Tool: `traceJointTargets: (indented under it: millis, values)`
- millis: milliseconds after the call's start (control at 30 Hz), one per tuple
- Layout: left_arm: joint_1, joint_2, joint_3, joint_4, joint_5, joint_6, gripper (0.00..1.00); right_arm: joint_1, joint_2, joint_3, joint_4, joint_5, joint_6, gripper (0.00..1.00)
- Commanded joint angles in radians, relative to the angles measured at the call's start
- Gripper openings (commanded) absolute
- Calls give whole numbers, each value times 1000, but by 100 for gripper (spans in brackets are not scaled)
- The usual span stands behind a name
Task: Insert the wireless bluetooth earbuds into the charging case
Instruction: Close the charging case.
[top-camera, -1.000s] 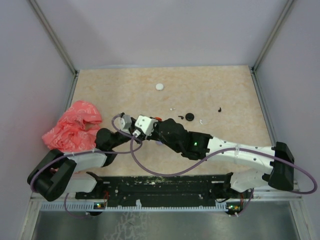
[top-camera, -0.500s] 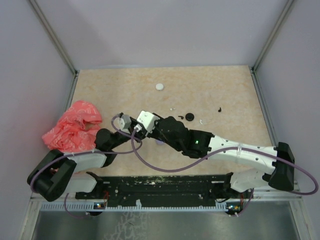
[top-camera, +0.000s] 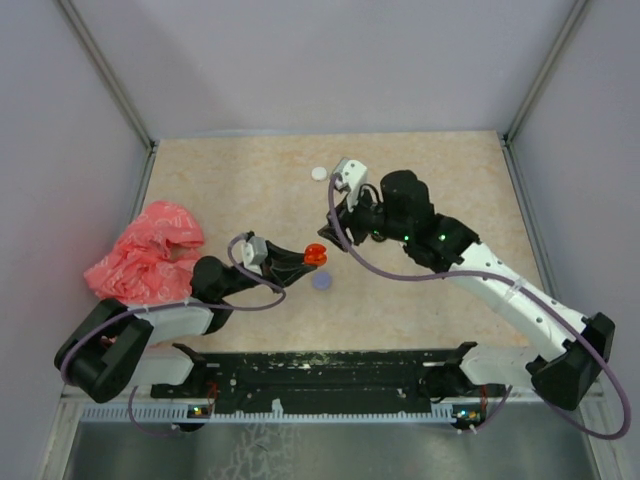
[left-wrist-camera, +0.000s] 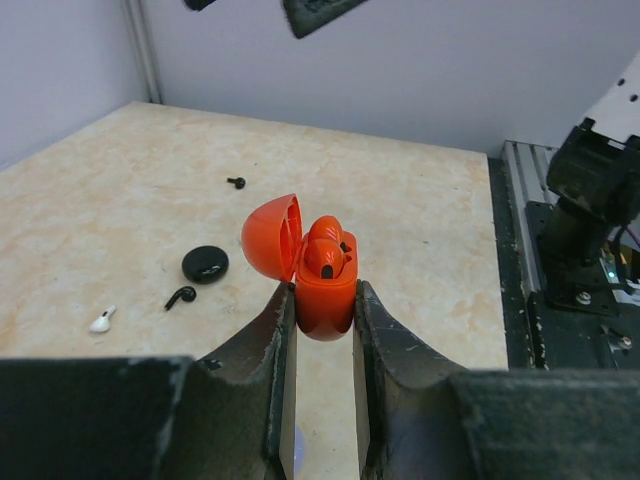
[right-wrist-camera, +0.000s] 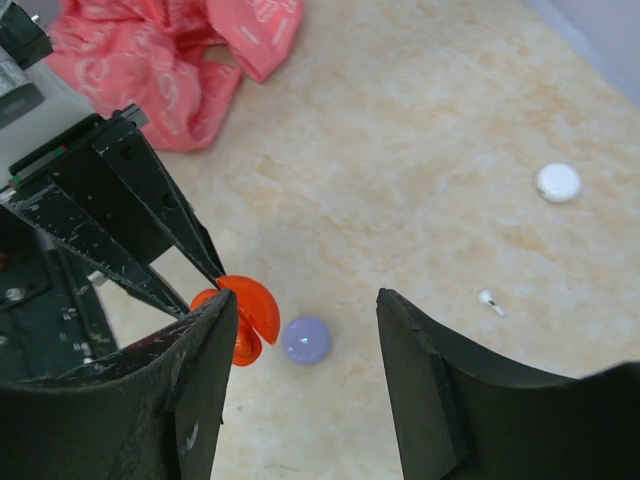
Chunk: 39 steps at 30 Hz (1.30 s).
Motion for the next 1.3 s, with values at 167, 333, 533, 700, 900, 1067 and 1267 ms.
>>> traceJointTargets:
  millis: [167,333,533,700,900,1067,1267]
  values:
    - [1,24,20,184,202,-56,0,-193,79,-19,82,-672,171,59]
    - [1,44,14,265,204,-95,0,-194,153,-19,85,-790,186,60]
    - [3,41,20,220,164,-84,0,-194,185,-41,80,-902,177,62]
    - [5,40,27,174,133,-80,0,-194,171,-57,66,-936,152,61]
    - [7,47,41,96,84,-88,0,-194,93,-74,80,-964,139,60]
    - [9,46,41,44,49,-106,0,-194,60,-89,66,-964,110,60]
    - [10,17,35,-115,-100,-168,0,-195,14,-124,76,-632,125,60]
